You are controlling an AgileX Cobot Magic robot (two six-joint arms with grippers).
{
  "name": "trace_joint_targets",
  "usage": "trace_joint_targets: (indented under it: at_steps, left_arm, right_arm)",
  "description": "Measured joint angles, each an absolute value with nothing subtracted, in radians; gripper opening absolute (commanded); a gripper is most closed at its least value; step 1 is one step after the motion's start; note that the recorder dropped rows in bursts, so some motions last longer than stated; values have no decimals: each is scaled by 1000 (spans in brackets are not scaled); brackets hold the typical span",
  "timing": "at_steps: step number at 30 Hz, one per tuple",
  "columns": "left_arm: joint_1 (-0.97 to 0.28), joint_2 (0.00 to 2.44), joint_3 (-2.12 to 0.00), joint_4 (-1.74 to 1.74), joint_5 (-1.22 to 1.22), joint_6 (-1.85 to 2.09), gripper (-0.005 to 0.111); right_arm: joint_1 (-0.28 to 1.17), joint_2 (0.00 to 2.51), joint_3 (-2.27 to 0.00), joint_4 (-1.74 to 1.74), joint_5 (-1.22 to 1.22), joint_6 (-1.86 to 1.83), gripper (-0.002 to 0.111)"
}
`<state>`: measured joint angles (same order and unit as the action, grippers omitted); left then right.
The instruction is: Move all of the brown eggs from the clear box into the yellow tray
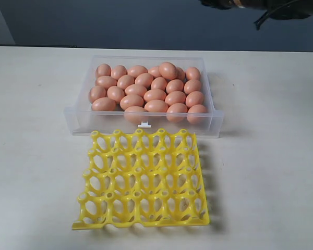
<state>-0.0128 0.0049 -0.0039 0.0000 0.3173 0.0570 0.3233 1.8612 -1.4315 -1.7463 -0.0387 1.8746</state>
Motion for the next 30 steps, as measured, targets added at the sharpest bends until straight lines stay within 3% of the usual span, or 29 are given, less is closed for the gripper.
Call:
trace_joint_targets:
  at_steps: [5, 12, 16, 21, 24, 28, 30]
  left_arm:
    - [-13, 5, -4, 0, 317, 57, 0]
    - [-13, 5, -4, 0, 317, 57, 0]
    - [-13, 5, -4, 0, 317, 57, 0]
    - [-13, 5, -4, 0, 317, 57, 0]
    - [-13, 5, -4, 0, 317, 57, 0]
    - [-13, 5, -4, 0, 317, 57, 0]
    - [-13, 5, -4, 0, 317, 57, 0]
  right_arm:
    - [354, 1932, -1432, -1731, 171, 1807, 23]
    - [335, 1941, -1438, -1311, 742, 1126, 23]
    - [287, 1941, -1438, -803, 797, 645, 23]
    - [274, 1941, -1438, -216, 698, 213, 23]
    - [284, 1941, -1440, 0, 638, 61, 34]
    - [312, 1949, -1489, 199, 677, -127, 62]
    - [330, 1956, -1526, 230, 713, -168, 63]
